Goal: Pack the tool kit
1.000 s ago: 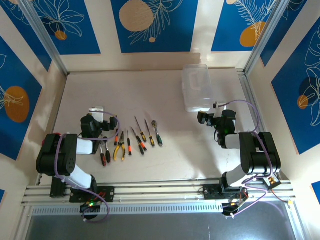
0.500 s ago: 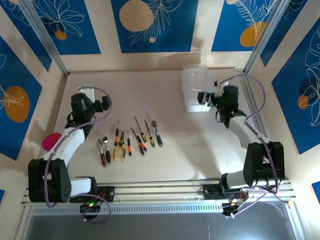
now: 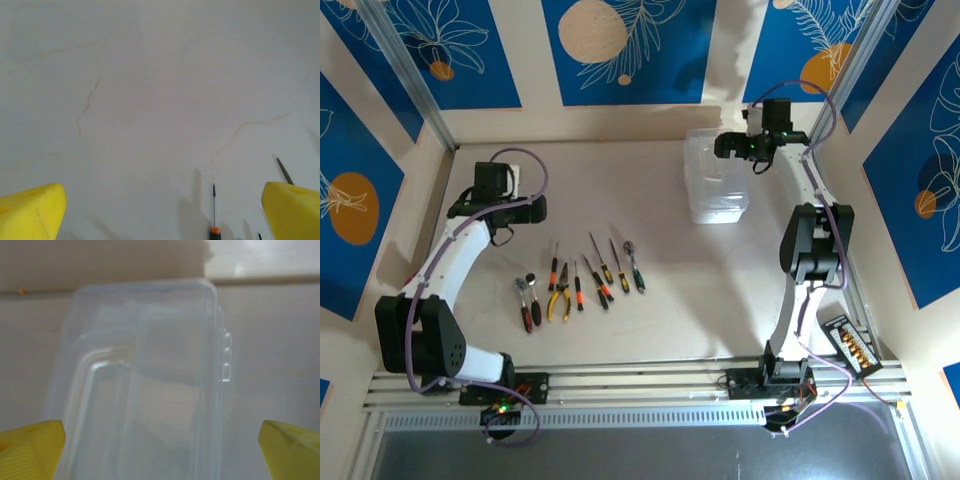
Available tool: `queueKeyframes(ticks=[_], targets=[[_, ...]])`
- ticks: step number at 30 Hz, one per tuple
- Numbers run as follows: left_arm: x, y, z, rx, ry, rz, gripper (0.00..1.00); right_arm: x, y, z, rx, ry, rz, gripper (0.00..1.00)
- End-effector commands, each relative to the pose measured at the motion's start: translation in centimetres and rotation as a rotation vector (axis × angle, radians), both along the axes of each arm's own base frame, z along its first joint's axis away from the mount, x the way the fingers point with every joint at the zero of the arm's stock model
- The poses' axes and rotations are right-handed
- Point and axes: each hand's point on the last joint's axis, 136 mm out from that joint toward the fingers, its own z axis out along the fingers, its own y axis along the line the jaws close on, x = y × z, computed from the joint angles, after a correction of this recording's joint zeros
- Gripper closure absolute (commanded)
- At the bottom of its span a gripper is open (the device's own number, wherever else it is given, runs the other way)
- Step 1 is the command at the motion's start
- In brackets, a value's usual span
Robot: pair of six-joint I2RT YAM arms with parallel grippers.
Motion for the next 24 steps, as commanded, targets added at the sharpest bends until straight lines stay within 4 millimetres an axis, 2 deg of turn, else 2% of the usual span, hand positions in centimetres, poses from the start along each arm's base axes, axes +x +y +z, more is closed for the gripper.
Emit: queueKeyframes(ticks=[1, 10, 18, 22, 24], targets=[[-1.2, -0.5, -1.1, -0.010, 0.058, -0.017, 0.00, -1.3, 1.3, -1.4, 0.001, 0.110, 0.072, 0.01], [-1.3, -1.1, -2.5, -0.036, 0.076, -0.029, 0.00, -1.5, 2.1, -5.7, -0.015, 0.216, 0.082, 0.00], [-1.4, -1.4, -3.2, -0.051, 0.084, -0.033, 0.00, -2.7, 2.3, -7.9, -0.015, 0.294, 0.074, 0.23], [-1.6, -1.5, -3.4, -0.055, 0.086, -0.035, 0.00, -3.8, 2.6, -8.1, 0.008, 0.321, 0.072, 0.34], [-1.6, -1.6, -3.4, -0.061, 0.084, -0.037, 0.00, -4.5, 3.0, -8.1, 0.030, 0.332, 0.069, 0.36]])
